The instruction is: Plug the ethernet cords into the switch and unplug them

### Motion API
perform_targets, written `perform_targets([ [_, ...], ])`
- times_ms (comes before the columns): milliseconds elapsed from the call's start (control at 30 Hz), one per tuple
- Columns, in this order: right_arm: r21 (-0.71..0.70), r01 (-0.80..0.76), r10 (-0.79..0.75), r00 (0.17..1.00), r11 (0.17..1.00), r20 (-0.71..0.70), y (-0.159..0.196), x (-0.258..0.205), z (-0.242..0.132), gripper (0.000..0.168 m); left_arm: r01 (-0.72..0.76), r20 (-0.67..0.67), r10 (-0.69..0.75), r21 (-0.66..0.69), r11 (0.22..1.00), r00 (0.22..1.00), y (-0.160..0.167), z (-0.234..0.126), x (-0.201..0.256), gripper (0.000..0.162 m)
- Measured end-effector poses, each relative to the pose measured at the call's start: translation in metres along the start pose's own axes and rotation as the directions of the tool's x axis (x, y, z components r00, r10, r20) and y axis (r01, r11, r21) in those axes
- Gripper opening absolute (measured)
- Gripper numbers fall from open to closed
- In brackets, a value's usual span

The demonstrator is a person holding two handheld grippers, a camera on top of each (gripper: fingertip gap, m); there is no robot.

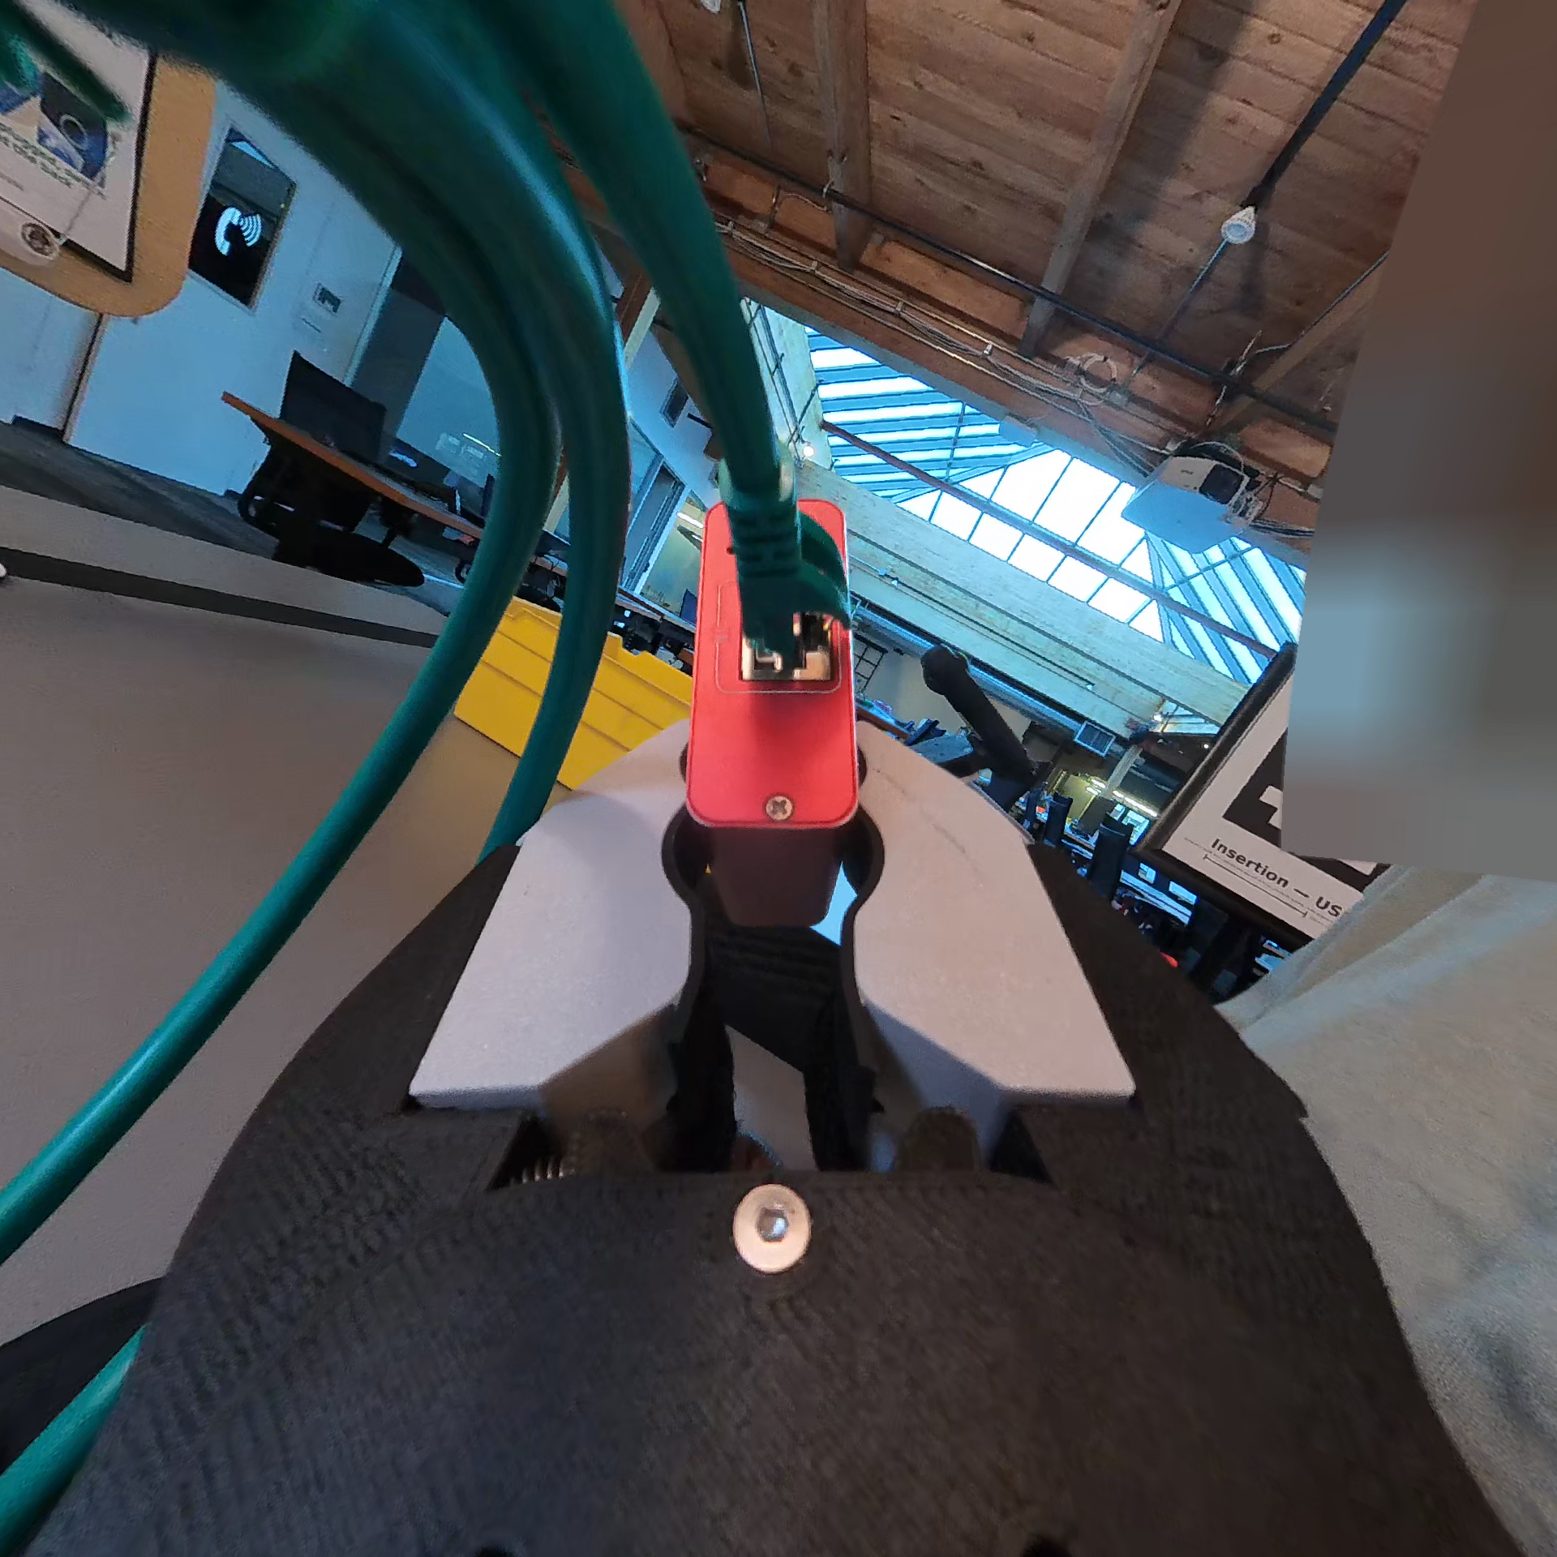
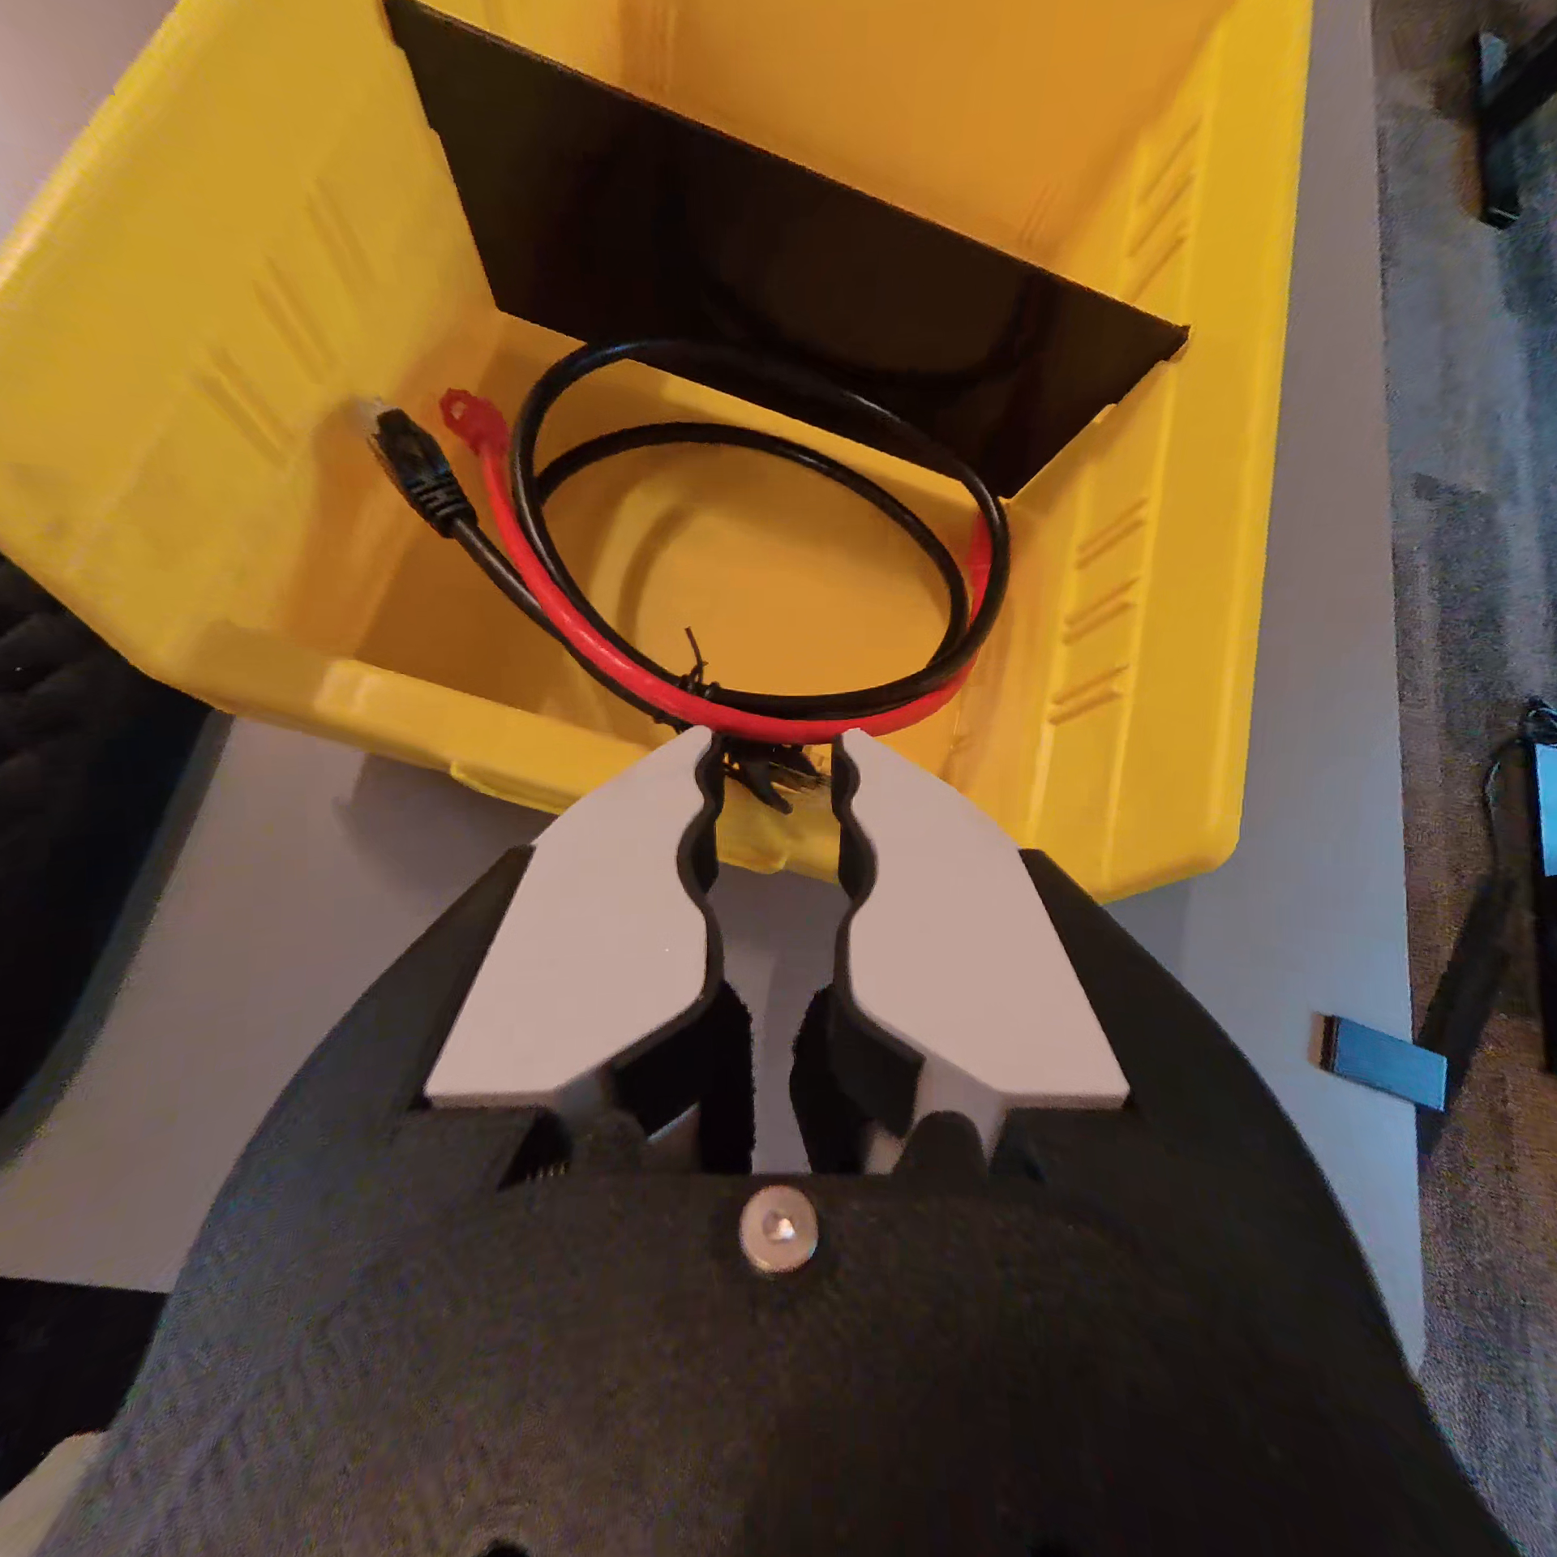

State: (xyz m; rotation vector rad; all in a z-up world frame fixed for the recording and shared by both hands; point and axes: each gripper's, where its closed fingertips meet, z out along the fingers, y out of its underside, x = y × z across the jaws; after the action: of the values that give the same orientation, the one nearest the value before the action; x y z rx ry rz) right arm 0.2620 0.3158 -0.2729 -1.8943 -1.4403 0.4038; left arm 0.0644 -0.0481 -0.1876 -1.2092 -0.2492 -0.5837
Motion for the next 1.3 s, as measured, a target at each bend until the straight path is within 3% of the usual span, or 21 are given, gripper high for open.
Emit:
perform_targets([
  [167, -0.058, -0.067, 0.070, 0.996, 0.996, 0.057, 0.000, 0.002, 0.004, 0.024, -0.001, -0.003, 0.001, -0.009, 1.000, 1.000, 0.001, 0.001, 0.000, 0.028],
  [333, -0.219, -0.090, 0.122, 0.983, 0.972, 0.135, 0.000, 0.002, 0.013, 0.024, -0.008, -0.004, 0.008, -0.020, 1.000, 1.000, 0.003, 0.002, 0.001, 0.028],
  [400, -0.376, -0.014, 0.071, 0.988, 0.926, 0.139, 0.018, 0.002, 0.028, 0.004, -0.012, -0.005, 0.012, -0.021, 1.000, 1.000, 0.003, 0.002, 0.002, 0.028],
  [467, -0.540, -0.005, 0.044, 0.997, 0.841, 0.061, 0.036, 0.013, 0.043, 0.000, -0.015, -0.004, 0.015, -0.023, 1.000, 1.000, 0.003, 0.002, 0.002, 0.028],
  [567, -0.534, 0.061, -0.036, 0.998, 0.843, 0.058, 0.029, 0.014, 0.035, 0.007, -0.014, 0.000, 0.014, -0.028, 1.000, 1.000, 0.004, 0.002, 0.001, 0.028],
  [633, -0.464, 0.032, 0.011, 0.996, 0.885, 0.090, 0.018, 0.005, 0.029, 0.029, -0.008, 0.000, 0.008, -0.036, 0.999, 1.000, 0.005, 0.003, 0.001, 0.028],
  [767, -0.271, 0.008, -0.021, 0.999, 0.963, -0.043, -0.013, 0.008, 0.003, 0.030, -0.011, 0.001, 0.011, -0.048, 0.999, 1.000, 0.007, 0.004, 0.001, 0.028],
  [833, -0.108, 0.053, -0.061, 0.996, 0.993, -0.071, -0.039, -0.003, -0.012, 0.031, -0.024, 0.003, 0.024, -0.075, 0.997, 1.000, 0.010, 0.006, 0.002, 0.028],
  [967, 0.267, 0.138, -0.173, 0.978, 0.954, 0.115, -0.096, -0.074, -0.045, 0.031, -0.046, -0.027, 0.041, -0.204, 0.978, 0.999, 0.024, 0.011, 0.009, 0.028],
  [1033, 0.436, 0.126, -0.275, 0.913, 0.891, 0.299, -0.118, -0.127, -0.066, 0.036, -0.038, -0.045, 0.025, -0.321, 0.946, 0.999, 0.036, 0.011, 0.013, 0.028],
  [1100, 0.539, 0.065, -0.384, 0.774, 0.839, 0.503, -0.129, -0.185, -0.088, 0.042, -0.039, -0.060, 0.014, -0.435, 0.900, 0.998, 0.049, 0.007, 0.017, 0.028],
  [1200, 0.580, -0.021, -0.486, 0.520, 0.815, 0.702, -0.132, -0.258, -0.108, 0.043, -0.063, -0.091, 0.017, -0.538, 0.841, 0.996, 0.061, 0.000, 0.022, 0.028],
  [1300, 0.558, -0.030, -0.521, 0.321, 0.829, 0.791, -0.125, -0.317, -0.107, 0.043, -0.057, -0.109, -0.014, -0.615, 0.787, 0.994, 0.071, -0.006, 0.026, 0.028],
])
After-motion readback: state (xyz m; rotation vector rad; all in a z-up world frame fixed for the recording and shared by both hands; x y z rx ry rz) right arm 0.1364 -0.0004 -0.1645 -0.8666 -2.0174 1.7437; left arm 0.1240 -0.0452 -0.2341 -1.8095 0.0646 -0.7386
